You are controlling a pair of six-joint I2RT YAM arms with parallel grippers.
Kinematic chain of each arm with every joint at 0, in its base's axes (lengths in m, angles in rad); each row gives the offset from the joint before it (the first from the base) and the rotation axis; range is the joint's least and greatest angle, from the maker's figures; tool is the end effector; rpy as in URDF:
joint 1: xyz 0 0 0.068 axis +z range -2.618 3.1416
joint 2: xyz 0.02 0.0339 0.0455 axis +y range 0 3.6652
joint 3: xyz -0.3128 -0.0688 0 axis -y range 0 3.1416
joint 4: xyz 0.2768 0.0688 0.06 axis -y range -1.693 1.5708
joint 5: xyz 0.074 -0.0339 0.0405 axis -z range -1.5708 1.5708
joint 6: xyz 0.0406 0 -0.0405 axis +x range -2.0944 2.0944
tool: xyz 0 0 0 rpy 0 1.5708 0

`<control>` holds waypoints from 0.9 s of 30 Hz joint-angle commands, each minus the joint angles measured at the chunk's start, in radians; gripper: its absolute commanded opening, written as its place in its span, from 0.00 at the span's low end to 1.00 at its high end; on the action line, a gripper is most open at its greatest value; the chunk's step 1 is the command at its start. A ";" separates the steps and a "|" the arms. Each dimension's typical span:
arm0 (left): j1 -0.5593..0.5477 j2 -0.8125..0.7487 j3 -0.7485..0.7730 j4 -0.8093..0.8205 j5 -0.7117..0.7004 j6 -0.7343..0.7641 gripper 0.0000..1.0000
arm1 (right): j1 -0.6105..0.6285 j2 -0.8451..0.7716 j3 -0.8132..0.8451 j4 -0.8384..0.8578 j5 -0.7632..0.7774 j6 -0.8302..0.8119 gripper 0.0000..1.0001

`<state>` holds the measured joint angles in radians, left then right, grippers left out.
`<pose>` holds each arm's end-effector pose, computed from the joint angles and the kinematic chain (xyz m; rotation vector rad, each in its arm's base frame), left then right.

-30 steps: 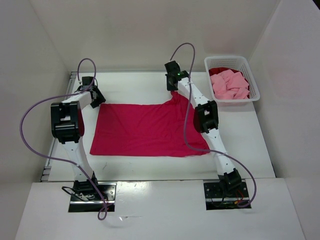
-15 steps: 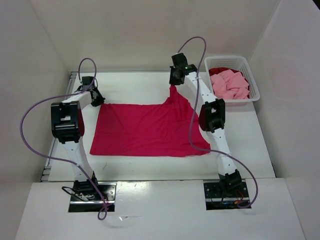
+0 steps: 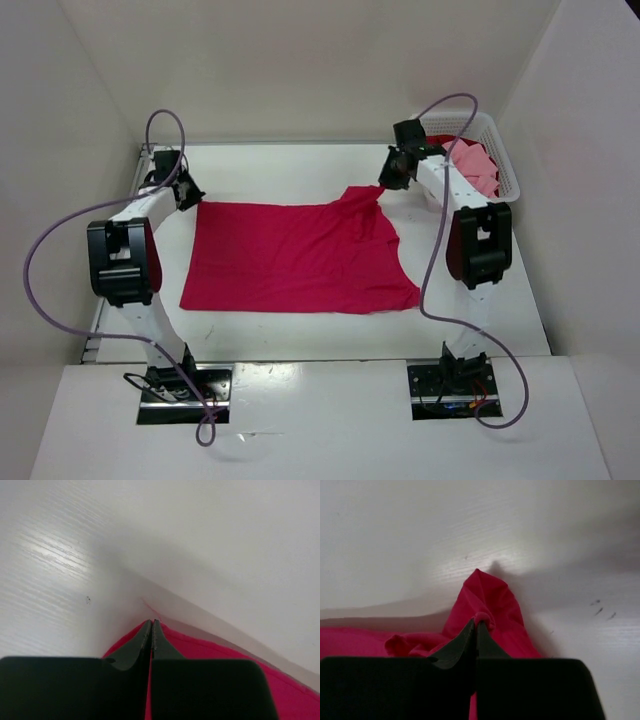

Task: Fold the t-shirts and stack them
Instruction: Fold the other side of the tshirt into a rectangle

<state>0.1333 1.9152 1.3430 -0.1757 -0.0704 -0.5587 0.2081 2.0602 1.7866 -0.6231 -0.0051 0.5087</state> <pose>0.4702 0.0659 0.2306 -0.8203 2.1703 -0.1338 0.5100 0.1079 0.2830 0.3713 2.4663 0.3125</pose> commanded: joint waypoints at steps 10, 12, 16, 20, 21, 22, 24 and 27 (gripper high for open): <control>0.017 -0.418 -0.248 0.044 0.017 -0.018 0.00 | -0.004 -0.507 -0.542 0.082 -0.053 0.117 0.02; 0.031 -0.444 -0.301 0.033 0.017 -0.018 0.00 | -0.004 -0.584 -0.629 0.071 -0.075 0.146 0.02; 0.042 -0.453 -0.334 0.033 -0.008 -0.009 0.00 | -0.004 -0.711 -0.772 0.071 -0.098 0.189 0.03; 0.042 -0.467 -0.346 0.010 -0.018 -0.021 0.00 | -0.004 -0.811 -0.904 0.030 -0.118 0.231 0.03; 0.042 -0.481 -0.357 0.010 -0.019 -0.021 0.00 | -0.004 -0.833 -0.921 0.029 -0.118 0.240 0.03; 0.042 -0.481 -0.357 -0.013 -0.028 -0.030 0.00 | -0.004 -0.851 -0.940 0.019 -0.118 0.251 0.03; 0.042 -0.490 -0.367 -0.036 -0.040 -0.030 0.00 | 0.019 -0.903 -0.984 0.008 -0.118 0.277 0.03; 0.042 -0.519 -0.413 -0.059 -0.040 -0.040 0.00 | 0.048 -0.939 -1.032 -0.003 -0.142 0.352 0.05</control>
<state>0.1688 1.4525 0.9638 -0.2100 -0.0795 -0.5838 0.2237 1.1687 0.7841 -0.6048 -0.1287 0.7799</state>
